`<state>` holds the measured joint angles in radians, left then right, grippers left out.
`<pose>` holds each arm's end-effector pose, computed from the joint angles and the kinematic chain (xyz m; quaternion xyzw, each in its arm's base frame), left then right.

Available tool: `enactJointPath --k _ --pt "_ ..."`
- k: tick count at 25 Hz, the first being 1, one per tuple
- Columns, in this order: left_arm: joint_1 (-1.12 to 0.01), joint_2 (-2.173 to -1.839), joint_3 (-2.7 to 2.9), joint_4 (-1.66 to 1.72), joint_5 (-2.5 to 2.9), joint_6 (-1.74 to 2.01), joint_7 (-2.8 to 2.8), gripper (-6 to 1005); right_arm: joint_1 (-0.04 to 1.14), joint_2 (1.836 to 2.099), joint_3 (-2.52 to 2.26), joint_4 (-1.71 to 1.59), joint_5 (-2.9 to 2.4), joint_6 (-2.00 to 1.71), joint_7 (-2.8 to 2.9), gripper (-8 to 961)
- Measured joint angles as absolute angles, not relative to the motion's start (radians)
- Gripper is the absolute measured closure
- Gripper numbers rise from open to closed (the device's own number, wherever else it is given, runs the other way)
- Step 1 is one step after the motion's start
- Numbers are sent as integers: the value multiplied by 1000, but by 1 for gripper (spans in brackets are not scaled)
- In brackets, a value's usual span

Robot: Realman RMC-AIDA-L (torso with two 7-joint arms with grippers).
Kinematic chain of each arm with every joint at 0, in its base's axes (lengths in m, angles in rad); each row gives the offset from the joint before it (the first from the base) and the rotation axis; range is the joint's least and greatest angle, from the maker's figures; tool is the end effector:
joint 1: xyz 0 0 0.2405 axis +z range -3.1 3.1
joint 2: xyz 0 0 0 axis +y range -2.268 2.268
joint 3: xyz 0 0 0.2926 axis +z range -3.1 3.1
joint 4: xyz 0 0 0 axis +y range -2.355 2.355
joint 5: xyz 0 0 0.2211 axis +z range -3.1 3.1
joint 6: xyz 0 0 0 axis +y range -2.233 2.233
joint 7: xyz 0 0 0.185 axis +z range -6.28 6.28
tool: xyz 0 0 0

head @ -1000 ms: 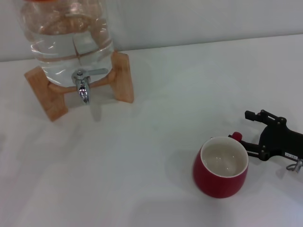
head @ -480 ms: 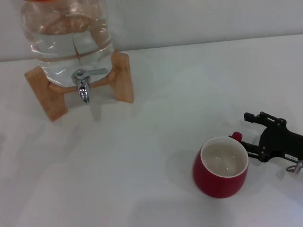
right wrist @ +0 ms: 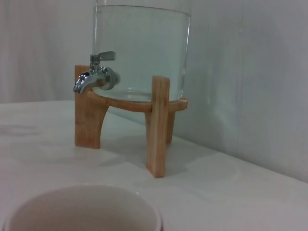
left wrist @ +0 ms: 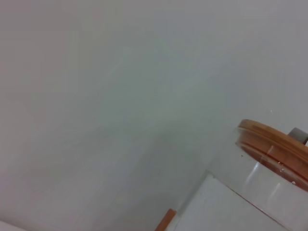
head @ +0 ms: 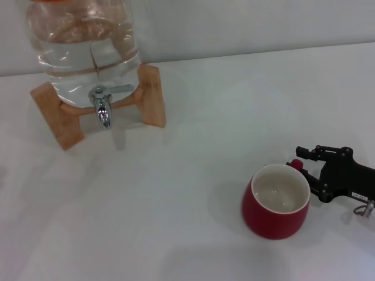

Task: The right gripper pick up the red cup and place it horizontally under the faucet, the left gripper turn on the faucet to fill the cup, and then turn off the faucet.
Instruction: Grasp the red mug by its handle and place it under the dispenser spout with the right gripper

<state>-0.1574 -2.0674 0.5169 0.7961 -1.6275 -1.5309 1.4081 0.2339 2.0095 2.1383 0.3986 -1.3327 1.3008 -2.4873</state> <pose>-0.3749 0.3073 0.0787 -0.7091 -0.4300 -0.4512 0.3297 0.3847 0.3120 -0.0451 -0.8918 0.1393 0.2233 0.3679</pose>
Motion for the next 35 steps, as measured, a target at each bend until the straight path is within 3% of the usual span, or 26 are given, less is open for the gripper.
enactJointPath --k 12,35 --pt "-160 -2067 517 796 -1628 -1531 1408 197 237 2010 2138 399 -1332 1309 -2480 827" --pt "-155 -2067 517 796 -1623 -1532 1408 198 288 2013 1951 400 -1159 1253 -2467 851"
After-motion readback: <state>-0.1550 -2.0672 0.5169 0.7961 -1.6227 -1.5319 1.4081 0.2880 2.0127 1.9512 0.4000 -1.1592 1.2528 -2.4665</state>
